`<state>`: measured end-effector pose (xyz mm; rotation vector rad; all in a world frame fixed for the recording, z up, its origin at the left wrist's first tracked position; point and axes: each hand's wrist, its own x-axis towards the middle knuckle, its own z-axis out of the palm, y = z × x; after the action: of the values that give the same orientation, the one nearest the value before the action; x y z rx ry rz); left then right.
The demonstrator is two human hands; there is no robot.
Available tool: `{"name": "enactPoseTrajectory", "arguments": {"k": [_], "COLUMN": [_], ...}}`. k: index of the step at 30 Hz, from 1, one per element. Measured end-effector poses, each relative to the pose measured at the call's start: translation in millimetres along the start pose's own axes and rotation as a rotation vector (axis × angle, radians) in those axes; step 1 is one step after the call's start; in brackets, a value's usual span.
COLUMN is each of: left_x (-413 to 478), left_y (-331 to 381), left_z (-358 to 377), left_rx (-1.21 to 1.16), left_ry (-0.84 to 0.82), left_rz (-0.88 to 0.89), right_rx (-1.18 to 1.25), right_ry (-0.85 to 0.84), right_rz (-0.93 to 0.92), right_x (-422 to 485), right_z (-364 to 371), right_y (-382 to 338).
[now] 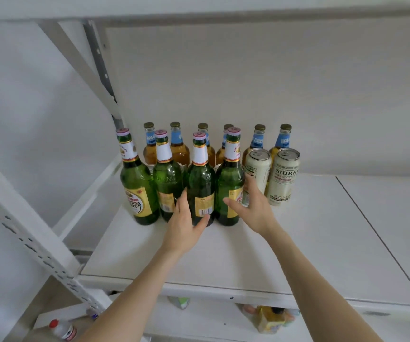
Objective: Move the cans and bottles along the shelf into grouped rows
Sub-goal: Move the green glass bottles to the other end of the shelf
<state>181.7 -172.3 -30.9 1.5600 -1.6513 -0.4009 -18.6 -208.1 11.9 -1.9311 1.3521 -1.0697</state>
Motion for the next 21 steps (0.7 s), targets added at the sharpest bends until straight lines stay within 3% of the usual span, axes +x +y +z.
{"name": "enactPoseTrajectory", "arguments": {"k": [11,21], "left_x": [22,17], "left_y": [-5,17], "left_z": [11,-6], "left_rx": [-0.362,-0.415], "left_ry": [-0.039,-0.159], "left_rz": [-0.159,-0.268], "right_rx": [0.434,0.574], "right_ry": [-0.029,-0.061], "right_rz": [0.116,0.167], "right_x": [33,14], "right_z": [4,-13], "right_y": [12,10]}}
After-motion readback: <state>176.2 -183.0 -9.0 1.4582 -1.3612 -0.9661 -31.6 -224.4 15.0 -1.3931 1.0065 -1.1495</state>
